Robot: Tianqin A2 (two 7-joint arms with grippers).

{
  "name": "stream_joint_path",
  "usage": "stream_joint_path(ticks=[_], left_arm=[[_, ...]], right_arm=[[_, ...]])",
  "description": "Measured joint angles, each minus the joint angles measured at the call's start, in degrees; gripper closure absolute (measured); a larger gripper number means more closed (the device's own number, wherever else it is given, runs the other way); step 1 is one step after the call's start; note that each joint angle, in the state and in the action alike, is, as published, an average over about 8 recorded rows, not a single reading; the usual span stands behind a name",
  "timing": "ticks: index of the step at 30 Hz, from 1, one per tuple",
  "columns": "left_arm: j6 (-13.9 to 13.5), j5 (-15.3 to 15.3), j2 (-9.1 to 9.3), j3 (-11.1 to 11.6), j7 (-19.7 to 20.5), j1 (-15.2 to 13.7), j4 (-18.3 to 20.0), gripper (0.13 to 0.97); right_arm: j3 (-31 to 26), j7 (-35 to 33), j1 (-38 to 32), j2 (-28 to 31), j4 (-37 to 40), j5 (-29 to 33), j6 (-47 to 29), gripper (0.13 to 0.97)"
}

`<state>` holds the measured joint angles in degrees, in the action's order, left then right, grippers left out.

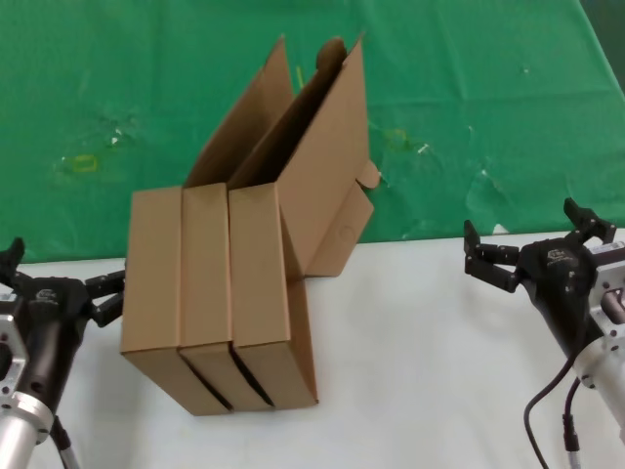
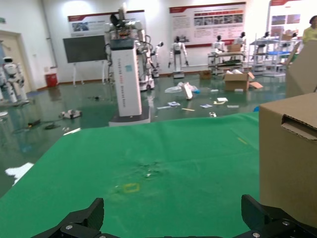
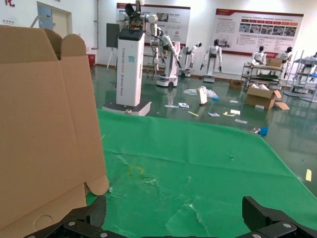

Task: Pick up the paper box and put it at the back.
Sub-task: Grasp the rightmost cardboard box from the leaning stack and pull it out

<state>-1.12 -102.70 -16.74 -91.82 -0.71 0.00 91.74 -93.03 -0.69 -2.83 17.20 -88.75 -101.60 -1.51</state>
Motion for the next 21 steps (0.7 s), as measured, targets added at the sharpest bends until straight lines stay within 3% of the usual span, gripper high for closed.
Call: stream_joint_path(ticks=[8,21], left_arm=[[-2.5,0.9,0.82,-0.5,-2.1,-0.4,0.2,0.132],[-0.8,-1.5,4.23,4.9,-0.2,-1.1,-1.6,0.132]], right_arm=[[0.0,0.0,0.0,0.0,0.0,0.0,0.0,0.129],[0.0,0.0,0.0,0.0,0.0,0.0,0.0,0.129]])
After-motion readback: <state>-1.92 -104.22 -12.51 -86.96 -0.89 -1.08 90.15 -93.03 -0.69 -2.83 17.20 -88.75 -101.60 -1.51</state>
